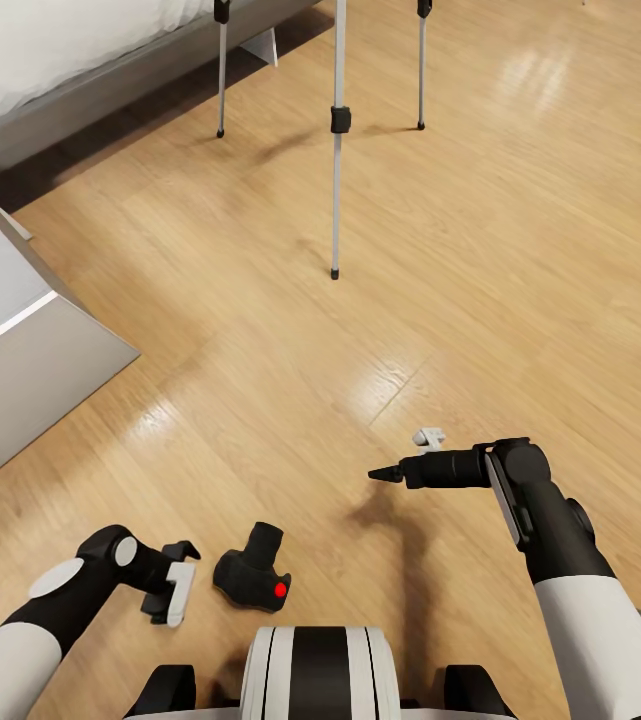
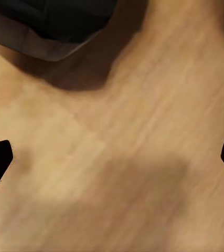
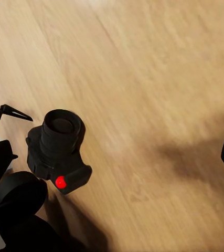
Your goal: Attach the digital camera to the camera tripod in the bedroom.
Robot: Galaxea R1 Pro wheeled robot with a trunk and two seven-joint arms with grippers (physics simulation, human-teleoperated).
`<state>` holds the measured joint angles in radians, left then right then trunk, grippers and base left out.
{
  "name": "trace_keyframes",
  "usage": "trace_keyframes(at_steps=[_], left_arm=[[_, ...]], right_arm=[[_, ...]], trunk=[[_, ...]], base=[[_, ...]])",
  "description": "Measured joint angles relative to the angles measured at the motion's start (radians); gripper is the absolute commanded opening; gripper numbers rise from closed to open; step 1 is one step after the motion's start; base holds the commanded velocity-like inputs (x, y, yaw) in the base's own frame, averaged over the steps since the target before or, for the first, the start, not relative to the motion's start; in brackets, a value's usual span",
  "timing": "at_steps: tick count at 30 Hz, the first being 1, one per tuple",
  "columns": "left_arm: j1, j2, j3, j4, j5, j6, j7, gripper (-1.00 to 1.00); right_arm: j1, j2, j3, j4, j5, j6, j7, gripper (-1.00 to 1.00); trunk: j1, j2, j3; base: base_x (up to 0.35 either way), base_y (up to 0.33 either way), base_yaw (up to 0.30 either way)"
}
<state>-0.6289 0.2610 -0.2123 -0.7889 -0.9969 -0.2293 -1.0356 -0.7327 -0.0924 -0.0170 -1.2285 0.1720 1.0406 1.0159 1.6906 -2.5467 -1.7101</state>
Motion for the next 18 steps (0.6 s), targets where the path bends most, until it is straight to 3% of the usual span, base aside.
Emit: trace_keyframes(at_steps=[4,9,13,18], left_arm=[[-0.007,-0.002,0.000,0.001,0.001,0.002,0.003,1.00],[-0.059,-0.008,0.000,0.019,0.002,0.004,0.006,1.00],[-0.098,-0.043,0.000,0.035,0.002,0.005,0.006,1.00],[-0.114,-0.060,-0.001,0.048,0.000,0.006,0.005,1.00]], right_arm=[[0.000,0.000,0.000,0.000,0.000,0.000,0.000,1.00],[0.000,0.000,-0.001,0.000,-0.001,0.000,0.000,1.00],[0.000,-0.002,-0.003,0.000,-0.003,0.000,0.000,1.00],[0.000,-0.003,-0.003,0.001,-0.003,0.000,0.000,1.00]], trunk=[[0.000,0.000,0.000],[0.000,0.000,0.000],[0.000,0.000,0.000],[0.000,0.000,0.000]], base=[[0.000,0.000,0.000],[0.000,0.000,0.000],[0.000,0.000,0.000],[0.000,0.000,0.000]])
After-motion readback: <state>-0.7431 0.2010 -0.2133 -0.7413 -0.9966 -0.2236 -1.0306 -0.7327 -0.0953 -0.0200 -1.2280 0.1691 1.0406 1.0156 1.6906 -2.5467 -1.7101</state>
